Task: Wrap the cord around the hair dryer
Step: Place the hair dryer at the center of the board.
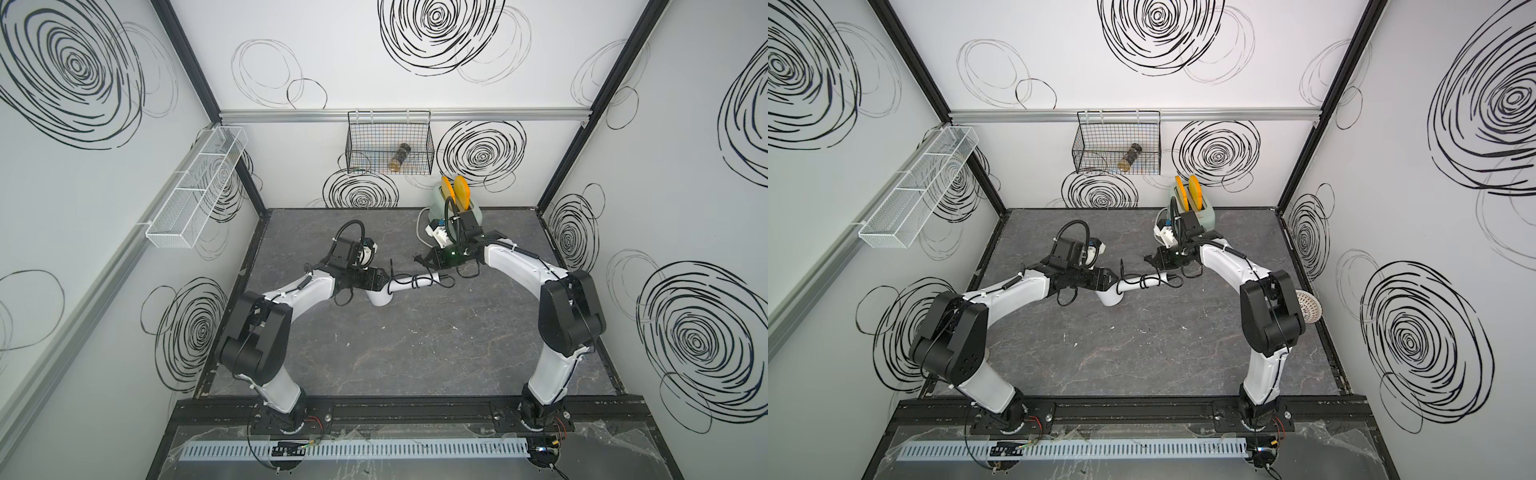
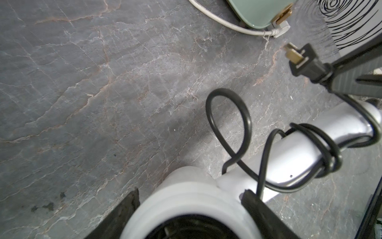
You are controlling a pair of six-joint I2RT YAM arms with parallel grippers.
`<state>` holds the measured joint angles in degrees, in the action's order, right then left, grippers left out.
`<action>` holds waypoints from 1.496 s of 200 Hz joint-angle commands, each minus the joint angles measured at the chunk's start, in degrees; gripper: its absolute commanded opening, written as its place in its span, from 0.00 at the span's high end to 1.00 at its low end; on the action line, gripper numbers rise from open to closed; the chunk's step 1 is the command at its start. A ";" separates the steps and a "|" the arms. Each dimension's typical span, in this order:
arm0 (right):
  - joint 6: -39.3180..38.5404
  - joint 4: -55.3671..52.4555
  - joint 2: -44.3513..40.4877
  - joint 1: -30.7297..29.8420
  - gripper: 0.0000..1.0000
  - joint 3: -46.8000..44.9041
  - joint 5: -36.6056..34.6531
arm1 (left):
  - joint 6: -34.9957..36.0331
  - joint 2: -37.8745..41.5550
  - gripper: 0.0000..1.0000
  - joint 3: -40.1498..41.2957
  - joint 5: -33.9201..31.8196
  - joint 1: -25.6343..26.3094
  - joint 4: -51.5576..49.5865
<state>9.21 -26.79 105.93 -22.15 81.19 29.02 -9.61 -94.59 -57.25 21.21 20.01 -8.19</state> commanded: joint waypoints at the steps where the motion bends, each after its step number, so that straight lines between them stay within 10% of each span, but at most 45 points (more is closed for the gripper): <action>1: 0.88 2.09 3.29 0.34 1.00 2.56 0.24 | 5.58 1.09 1.00 -2.10 9.95 2.52 0.93; 92: -1.39 -5.40 5.44 -0.12 1.00 -0.79 -8.38 | 3.60 -0.98 1.00 -3.61 4.70 0.22 -0.71; 253: 5.65 13.46 1.51 -2.99 0.92 -15.66 -16.78 | -0.03 -14.83 1.00 -9.83 -10.18 3.17 -11.19; 299: 5.29 14.13 1.20 -3.11 0.85 -16.20 -16.11 | -3.19 -13.50 0.60 -7.61 -10.79 2.07 -8.34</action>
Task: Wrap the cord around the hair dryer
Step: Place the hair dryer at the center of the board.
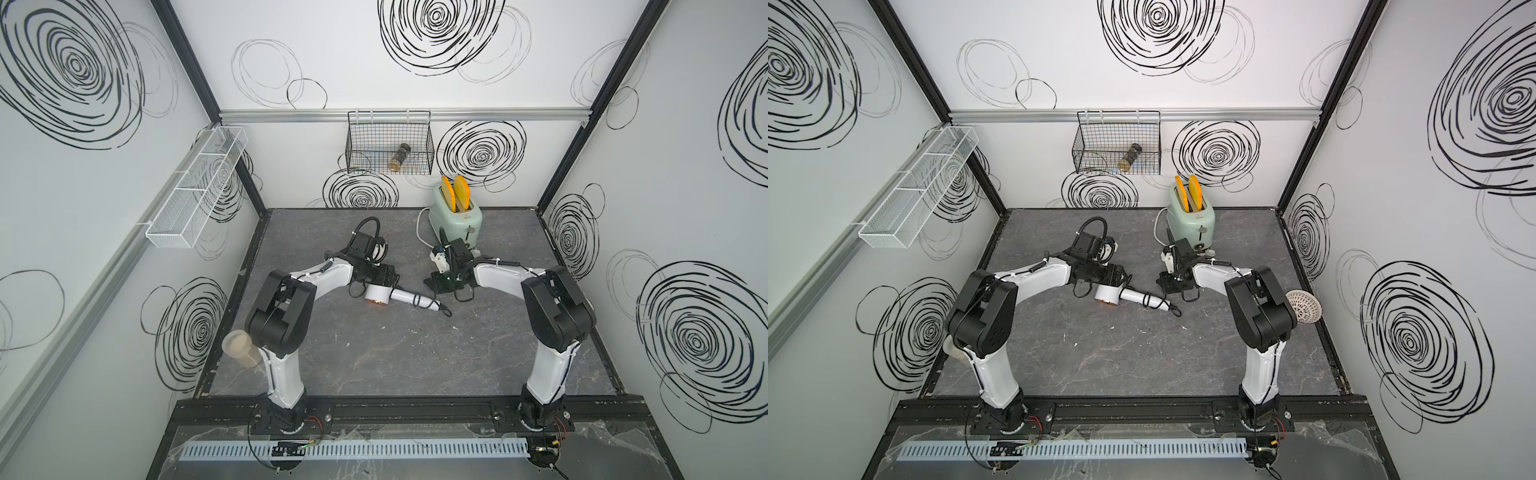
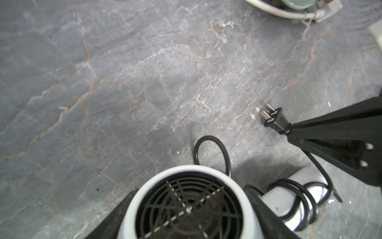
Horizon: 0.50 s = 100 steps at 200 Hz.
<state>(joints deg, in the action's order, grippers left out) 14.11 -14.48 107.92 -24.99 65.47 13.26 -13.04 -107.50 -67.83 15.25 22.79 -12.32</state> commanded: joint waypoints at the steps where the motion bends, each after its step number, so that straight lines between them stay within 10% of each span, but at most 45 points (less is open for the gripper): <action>1: 0.40 1.78 -0.78 -0.25 0.85 -0.50 -0.34 | 0.22 -0.55 0.59 2.97 -4.81 -0.71 -4.25; 72: -0.59 0.99 -1.44 -0.58 0.67 0.60 0.47 | -1.31 3.98 0.01 3.06 -1.19 -2.35 -0.92; 100: -1.10 0.20 -2.18 -0.58 0.62 1.43 0.10 | -1.55 6.17 0.04 2.82 0.03 -3.25 -0.24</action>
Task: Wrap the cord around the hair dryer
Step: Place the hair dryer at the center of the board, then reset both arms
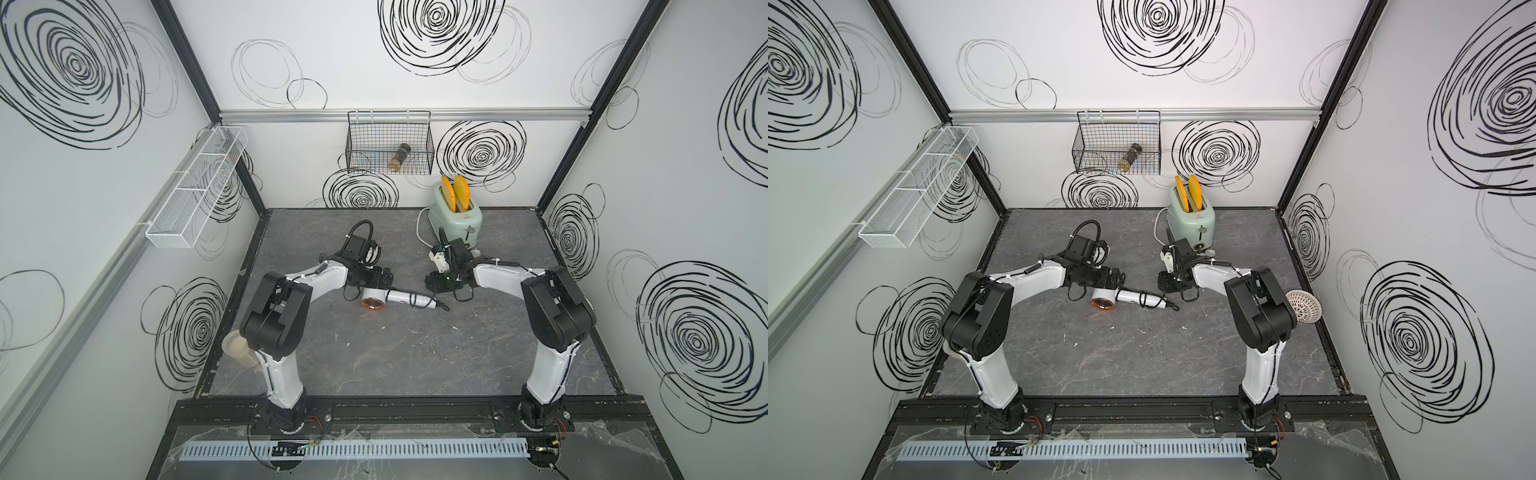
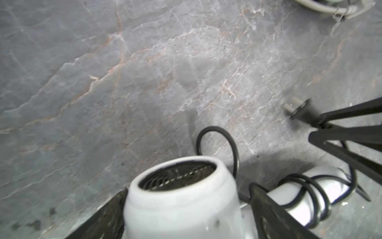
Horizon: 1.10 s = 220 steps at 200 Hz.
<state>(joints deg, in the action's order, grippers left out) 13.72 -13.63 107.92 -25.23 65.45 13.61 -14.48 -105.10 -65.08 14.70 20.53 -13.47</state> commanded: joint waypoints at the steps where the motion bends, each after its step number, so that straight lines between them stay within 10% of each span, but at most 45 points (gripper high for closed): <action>1: -0.75 -0.67 -2.18 -0.34 0.62 1.49 -0.29 | -0.11 3.81 0.04 0.05 0.63 -1.06 0.91; 140: -4.84 -6.18 -10.94 4.18 0.12 7.67 -4.20 | 3.14 17.75 0.04 0.21 -3.61 -4.16 3.46; 152: -5.35 -3.85 -13.10 5.16 0.00 5.34 -4.89 | 3.37 18.83 0.04 1.68 -5.96 -4.45 4.72; 220: -11.05 23.00 -29.47 11.40 0.02 -21.29 -21.65 | 6.09 27.78 0.04 19.54 -30.35 -8.42 21.98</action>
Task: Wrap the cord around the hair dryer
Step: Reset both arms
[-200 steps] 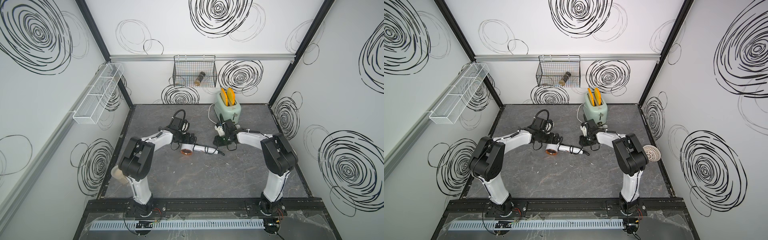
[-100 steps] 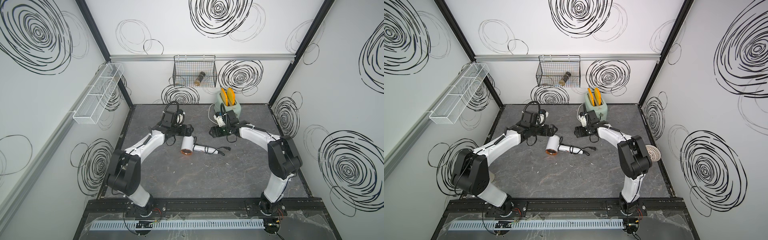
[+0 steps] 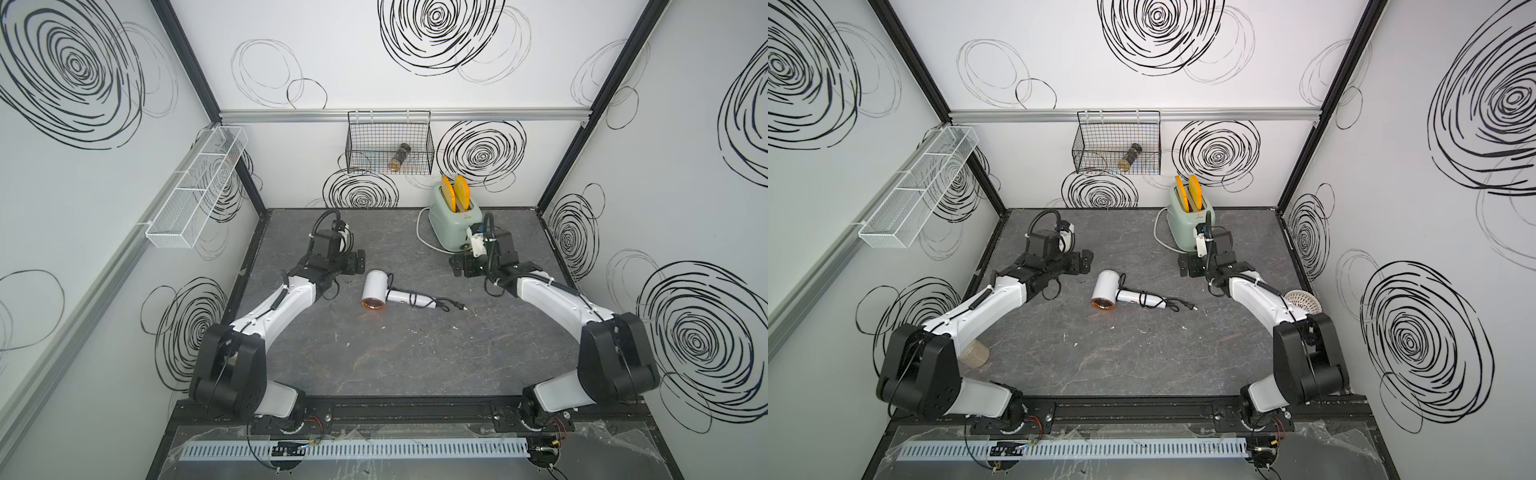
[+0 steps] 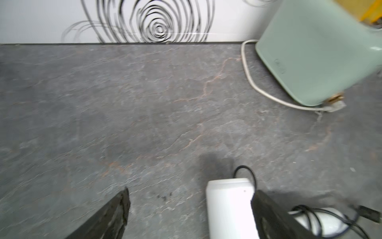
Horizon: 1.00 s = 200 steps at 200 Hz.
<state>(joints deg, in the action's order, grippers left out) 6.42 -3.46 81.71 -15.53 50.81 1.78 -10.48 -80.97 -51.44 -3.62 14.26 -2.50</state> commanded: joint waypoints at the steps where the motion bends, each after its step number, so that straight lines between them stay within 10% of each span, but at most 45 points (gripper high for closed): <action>1: -3.76 13.20 -3.33 1.84 0.02 -6.93 -10.24 | 2.20 3.81 0.04 6.30 -12.52 -2.23 11.37; 32: -2.02 16.32 -1.52 7.87 0.02 -10.08 -13.27 | 5.89 7.15 0.04 15.49 -20.51 -5.92 23.86; 90: -6.50 35.39 4.49 10.19 0.02 -17.82 -18.24 | 7.15 4.53 0.04 27.30 -14.43 -12.13 45.34; 200: -5.11 68.58 3.69 15.35 0.02 -36.43 -1.02 | 9.69 -0.73 0.04 36.26 -3.89 -10.57 67.91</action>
<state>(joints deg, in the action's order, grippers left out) 1.30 57.56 85.56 -0.80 13.82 -2.79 -3.99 -80.99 -17.37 -8.67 1.89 55.86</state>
